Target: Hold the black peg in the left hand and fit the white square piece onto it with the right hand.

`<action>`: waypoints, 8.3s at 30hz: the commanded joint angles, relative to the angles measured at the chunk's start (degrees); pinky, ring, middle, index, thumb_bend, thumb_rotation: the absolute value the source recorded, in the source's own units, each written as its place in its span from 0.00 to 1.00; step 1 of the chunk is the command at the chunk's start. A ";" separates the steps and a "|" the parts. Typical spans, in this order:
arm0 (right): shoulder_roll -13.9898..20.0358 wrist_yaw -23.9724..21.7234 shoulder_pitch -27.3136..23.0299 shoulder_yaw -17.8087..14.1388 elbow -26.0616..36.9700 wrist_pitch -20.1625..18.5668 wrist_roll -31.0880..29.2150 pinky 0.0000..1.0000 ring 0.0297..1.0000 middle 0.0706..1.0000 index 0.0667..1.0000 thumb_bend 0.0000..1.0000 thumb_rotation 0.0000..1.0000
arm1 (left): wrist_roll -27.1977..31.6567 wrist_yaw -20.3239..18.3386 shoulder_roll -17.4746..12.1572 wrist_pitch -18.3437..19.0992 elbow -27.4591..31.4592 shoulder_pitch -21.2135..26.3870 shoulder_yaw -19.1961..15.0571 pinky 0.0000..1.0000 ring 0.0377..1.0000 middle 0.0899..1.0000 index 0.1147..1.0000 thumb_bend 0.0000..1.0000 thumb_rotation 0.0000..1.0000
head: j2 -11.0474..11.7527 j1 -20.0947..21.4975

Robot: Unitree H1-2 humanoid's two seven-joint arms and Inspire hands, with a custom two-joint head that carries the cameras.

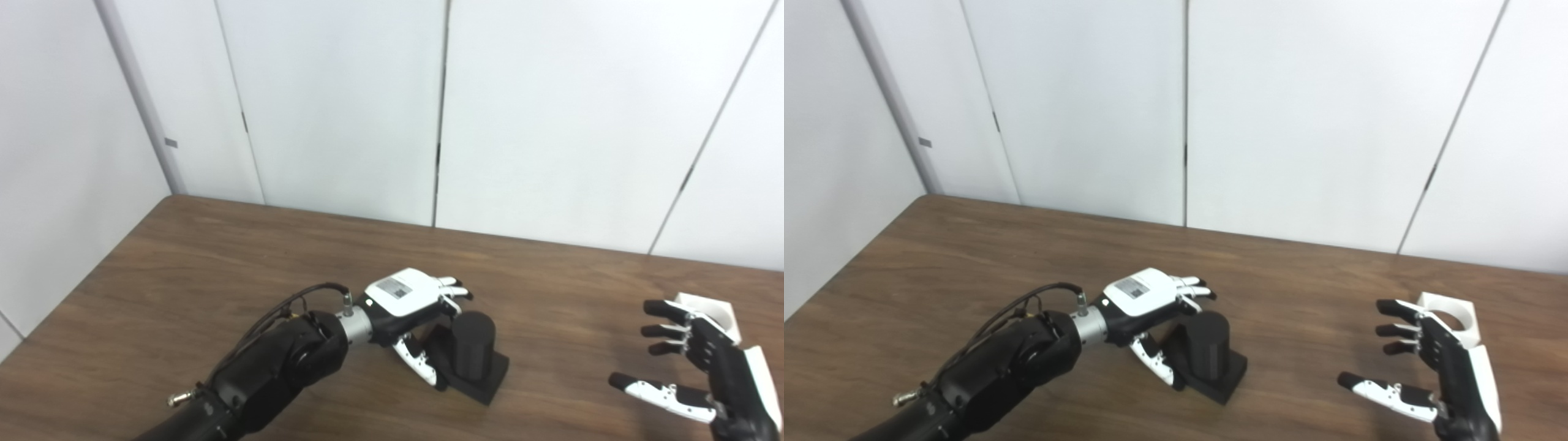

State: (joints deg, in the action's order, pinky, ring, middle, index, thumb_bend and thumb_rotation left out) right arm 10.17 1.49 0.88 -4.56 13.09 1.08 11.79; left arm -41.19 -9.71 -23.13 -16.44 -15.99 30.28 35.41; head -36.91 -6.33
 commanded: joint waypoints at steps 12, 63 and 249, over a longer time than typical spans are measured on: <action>1.36 -0.36 -4.47 -0.58 3.15 1.43 -1.04 0.53 0.63 0.71 0.68 0.59 0.05 | -6.92 -5.25 0.47 -3.52 -3.87 0.50 9.47 0.89 0.92 0.90 0.42 0.52 0.08 | -0.03 13.24; 26.62 -33.98 -37.62 22.05 -20.54 -21.10 44.15 0.81 0.92 0.94 0.86 0.93 0.21 | -4.49 0.01 -7.04 -10.41 -6.64 -1.28 8.03 0.86 0.91 0.88 0.43 0.52 0.07 | 11.62 37.07; 11.40 -38.31 -33.34 27.53 -3.72 -1.35 19.70 0.68 0.81 0.75 0.44 0.52 0.14 | -5.18 -8.43 0.92 -0.77 0.24 -0.47 5.70 0.91 0.97 0.93 0.43 0.52 0.08 | -4.81 5.83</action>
State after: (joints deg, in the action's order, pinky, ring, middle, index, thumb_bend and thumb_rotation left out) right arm 22.29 -38.24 -30.48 22.84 9.12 -1.23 31.10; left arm -41.98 -13.44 -22.95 -18.48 -14.58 32.03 38.03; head -41.66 -0.44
